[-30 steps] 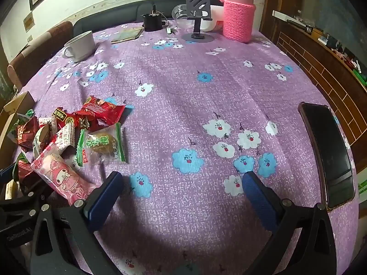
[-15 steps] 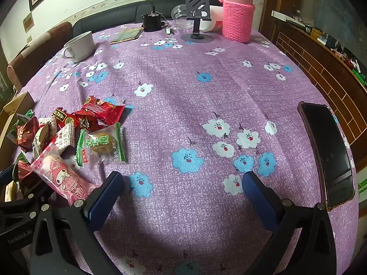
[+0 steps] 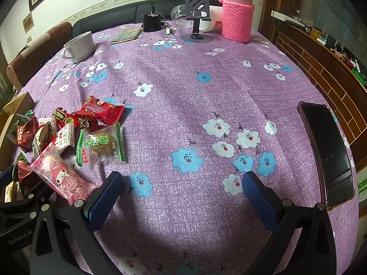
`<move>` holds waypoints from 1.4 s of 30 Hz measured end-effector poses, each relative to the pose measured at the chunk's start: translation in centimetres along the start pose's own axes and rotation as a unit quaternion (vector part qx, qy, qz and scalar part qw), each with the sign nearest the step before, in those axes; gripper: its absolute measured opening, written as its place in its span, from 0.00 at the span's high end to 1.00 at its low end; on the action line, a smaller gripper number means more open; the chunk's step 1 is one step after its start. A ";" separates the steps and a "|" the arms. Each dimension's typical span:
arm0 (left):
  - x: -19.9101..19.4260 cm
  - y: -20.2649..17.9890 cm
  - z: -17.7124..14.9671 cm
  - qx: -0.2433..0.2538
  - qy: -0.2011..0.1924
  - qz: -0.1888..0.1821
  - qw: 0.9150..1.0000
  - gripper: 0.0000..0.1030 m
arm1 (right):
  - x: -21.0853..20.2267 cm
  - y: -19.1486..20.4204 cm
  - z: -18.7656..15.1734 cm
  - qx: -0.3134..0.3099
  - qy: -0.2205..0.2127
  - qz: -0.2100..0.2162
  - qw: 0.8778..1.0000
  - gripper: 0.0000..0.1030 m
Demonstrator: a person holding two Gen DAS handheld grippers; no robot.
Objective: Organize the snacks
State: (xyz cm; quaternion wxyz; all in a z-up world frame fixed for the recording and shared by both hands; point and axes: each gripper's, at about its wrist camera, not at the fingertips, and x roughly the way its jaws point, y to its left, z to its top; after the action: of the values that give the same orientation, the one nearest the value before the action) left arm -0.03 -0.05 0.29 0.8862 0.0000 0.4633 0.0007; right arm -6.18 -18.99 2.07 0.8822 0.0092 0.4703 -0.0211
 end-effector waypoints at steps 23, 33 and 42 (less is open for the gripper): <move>-8.9 2.8 -5.5 0.002 -0.088 -0.125 0.988 0.00 | -0.1 -0.2 0.3 0.000 0.011 -0.002 1.000 0.00; -11.2 10.2 -7.3 -0.037 -0.071 -0.109 0.991 0.00 | -5.9 1.2 -0.4 -0.039 -0.065 0.091 0.993 0.03; -10.5 10.6 -7.2 -0.025 -0.050 -0.142 0.988 0.38 | -4.4 7.9 -0.3 -0.160 -0.048 0.126 0.978 0.27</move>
State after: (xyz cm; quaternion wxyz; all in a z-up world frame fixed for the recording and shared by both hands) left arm -11.92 10.48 4.80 0.8992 -0.0882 0.4131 -0.1136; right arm -8.56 -10.93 5.53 0.8893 -0.0740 0.4199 0.1653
